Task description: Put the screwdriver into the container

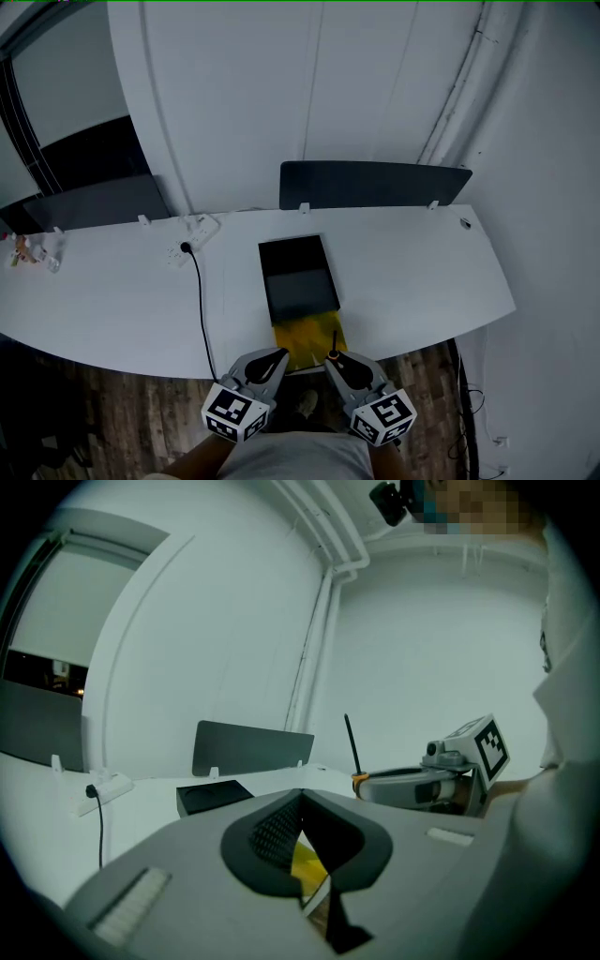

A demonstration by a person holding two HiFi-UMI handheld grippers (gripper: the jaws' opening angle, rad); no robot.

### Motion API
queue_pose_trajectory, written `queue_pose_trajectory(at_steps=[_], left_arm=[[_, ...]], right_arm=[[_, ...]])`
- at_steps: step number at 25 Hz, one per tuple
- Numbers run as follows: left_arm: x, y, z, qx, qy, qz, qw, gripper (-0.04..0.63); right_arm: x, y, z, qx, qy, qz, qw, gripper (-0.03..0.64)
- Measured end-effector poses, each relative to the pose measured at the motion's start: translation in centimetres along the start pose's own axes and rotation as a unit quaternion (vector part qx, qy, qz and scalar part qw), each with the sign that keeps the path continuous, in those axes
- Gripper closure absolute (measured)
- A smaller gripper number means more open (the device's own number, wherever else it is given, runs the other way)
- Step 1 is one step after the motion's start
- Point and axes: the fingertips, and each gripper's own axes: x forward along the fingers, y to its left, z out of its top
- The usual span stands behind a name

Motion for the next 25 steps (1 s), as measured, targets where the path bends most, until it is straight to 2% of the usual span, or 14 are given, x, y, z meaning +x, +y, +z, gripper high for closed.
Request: queue_pose_trajectory(at_steps=[13,20,25], left_arm=[[6.6,1.4,1.5,-0.007,-0.003,0.039,0.9992,0.595],[6.8,3.0,1.3,-0.011,0.011,0.057,0.9982,0.595],[7.2,4.2,1.6,-0.006,0.02,0.048,0.9986,0.595]], right_arm=[[3.4,-6.5,0.7,-0.006,0.021,0.049,0.999,0.532],[5.2,-7.2,0.7,-0.006,0.031,0.062,0.998,0.531],[6.3,-7.2,1.0,-0.001,0.031,0.056,0.998,0.532]])
